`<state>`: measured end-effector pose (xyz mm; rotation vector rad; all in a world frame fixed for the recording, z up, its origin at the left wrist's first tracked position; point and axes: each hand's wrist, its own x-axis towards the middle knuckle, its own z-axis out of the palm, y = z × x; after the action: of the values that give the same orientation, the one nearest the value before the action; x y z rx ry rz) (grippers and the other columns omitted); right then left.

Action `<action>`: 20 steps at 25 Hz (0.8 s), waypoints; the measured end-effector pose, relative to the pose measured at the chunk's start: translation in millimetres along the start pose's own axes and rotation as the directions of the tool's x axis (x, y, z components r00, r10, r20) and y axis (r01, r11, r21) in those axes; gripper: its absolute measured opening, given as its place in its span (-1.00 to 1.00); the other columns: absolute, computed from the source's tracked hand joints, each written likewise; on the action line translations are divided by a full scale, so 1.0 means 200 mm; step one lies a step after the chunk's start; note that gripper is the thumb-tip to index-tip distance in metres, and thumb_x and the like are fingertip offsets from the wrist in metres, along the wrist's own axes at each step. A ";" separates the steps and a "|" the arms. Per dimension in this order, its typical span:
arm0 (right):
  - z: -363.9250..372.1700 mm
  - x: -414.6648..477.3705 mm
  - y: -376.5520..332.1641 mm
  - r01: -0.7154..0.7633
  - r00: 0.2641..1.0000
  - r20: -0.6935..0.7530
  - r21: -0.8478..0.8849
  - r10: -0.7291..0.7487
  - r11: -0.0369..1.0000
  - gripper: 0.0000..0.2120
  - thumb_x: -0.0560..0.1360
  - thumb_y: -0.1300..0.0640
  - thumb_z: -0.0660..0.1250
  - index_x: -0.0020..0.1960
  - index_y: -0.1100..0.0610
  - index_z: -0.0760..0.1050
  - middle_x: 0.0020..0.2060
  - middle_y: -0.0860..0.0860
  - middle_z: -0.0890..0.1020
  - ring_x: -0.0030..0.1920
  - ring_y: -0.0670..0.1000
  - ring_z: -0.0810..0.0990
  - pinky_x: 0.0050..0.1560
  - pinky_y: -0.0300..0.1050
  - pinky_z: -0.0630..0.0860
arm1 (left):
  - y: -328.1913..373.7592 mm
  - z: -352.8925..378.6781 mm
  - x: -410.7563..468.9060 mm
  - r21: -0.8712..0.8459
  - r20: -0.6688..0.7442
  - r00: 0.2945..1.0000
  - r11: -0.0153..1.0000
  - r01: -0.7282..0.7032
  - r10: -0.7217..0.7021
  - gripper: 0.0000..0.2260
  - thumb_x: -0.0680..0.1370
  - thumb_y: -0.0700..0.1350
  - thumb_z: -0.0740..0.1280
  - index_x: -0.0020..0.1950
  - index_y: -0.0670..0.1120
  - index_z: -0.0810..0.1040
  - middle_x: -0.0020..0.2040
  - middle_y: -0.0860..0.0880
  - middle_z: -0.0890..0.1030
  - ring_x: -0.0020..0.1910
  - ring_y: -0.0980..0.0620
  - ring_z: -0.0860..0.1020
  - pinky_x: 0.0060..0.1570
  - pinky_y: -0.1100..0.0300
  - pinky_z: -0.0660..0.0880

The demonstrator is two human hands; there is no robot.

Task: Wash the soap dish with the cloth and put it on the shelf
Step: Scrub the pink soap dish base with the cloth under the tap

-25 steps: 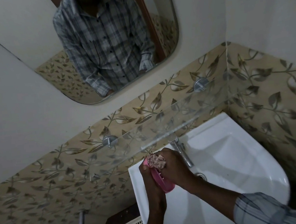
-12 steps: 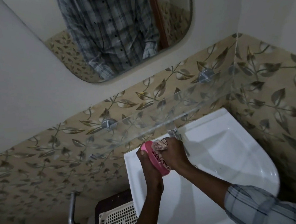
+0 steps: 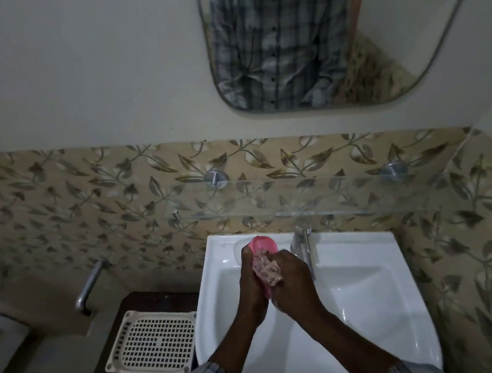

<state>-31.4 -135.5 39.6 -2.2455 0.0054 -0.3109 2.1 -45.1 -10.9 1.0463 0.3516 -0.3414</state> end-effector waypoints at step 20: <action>-0.03 0.20 -0.09 0.070 0.956 0.291 -0.336 0.033 0.939 -0.82 0.55 0.21 0.31 0.11 0.18 0.62 0.03 0.10 0.67 0.06 0.07 0.63 -0.03 -0.26 0.43 | 0.03 -0.04 -0.02 -0.283 -0.003 0.998 0.958 0.055 -0.058 -0.54 0.52 0.18 0.32 0.15 -0.19 0.60 0.03 -0.22 0.68 0.03 -0.16 0.65 0.05 -0.04 0.59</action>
<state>3.2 -133.2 66.6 -2.6217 -0.1281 0.0214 -0.3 -35.7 -8.6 0.7585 0.4279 -0.3261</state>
